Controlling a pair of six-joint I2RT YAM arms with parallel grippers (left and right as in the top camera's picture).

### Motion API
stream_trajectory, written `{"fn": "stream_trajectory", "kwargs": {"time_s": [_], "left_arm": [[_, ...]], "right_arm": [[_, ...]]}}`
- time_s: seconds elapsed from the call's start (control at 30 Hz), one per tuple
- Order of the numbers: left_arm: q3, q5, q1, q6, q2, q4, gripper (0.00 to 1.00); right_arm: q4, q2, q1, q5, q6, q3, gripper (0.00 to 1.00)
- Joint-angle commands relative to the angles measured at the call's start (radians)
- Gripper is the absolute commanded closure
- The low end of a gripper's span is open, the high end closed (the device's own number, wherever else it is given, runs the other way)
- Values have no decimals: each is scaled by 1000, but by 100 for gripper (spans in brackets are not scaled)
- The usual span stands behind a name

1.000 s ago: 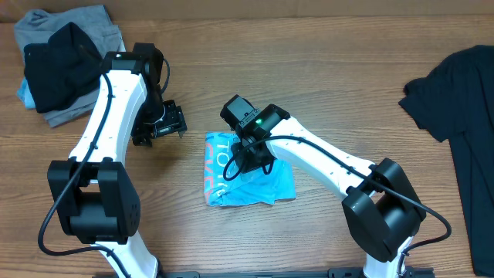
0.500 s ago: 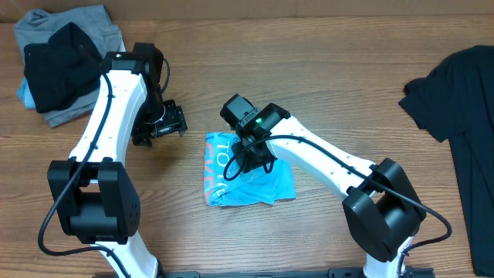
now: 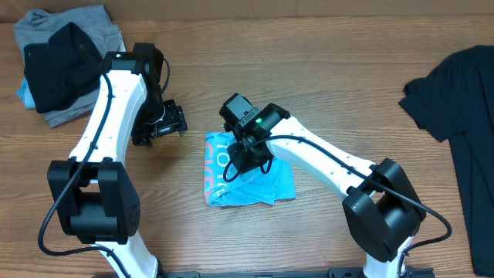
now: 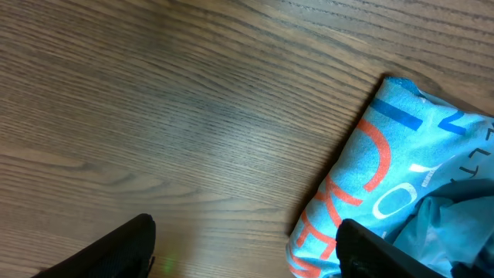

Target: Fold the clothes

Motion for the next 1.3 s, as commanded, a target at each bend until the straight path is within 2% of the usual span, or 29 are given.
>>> {"fn": "stream_trajectory", "kwargs": {"time_s": [0.0,0.33,0.43,0.57,0.83,0.87,0.93,1.0,1.13,1.27], "left_arm": [[-3,0,-3,-6,-24,0,22],[-3,0,-3,-6,-24,6,21],[-3,0,-3,-6,-24,8,21],[-3,0,-3,-6,-24,12,20],[-3,0,-3,-6,-24,11,20],[-3,0,-3,-6,-24,11,20],[-3,0,-3,-6,-24,11,19],[-3,0,-3,-6,-24,11,19],[-3,0,-3,-6,-24,12,19],[-3,0,-4,-6,-24,15,19]], "right_arm": [[-24,-5,-2,70,38,0,96],[-200,-5,-2,119,149,0,96],[-285,-5,-2,182,262,0,96],[-402,-5,-2,238,344,0,96],[-479,-5,-2,237,405,0,96],[-482,-5,-2,237,405,0,82],[-489,-5,-2,235,406,0,30],[-504,-5,-2,236,418,0,24],[-559,-29,-2,303,528,10,23],[-549,-104,-2,301,534,61,22]]}}
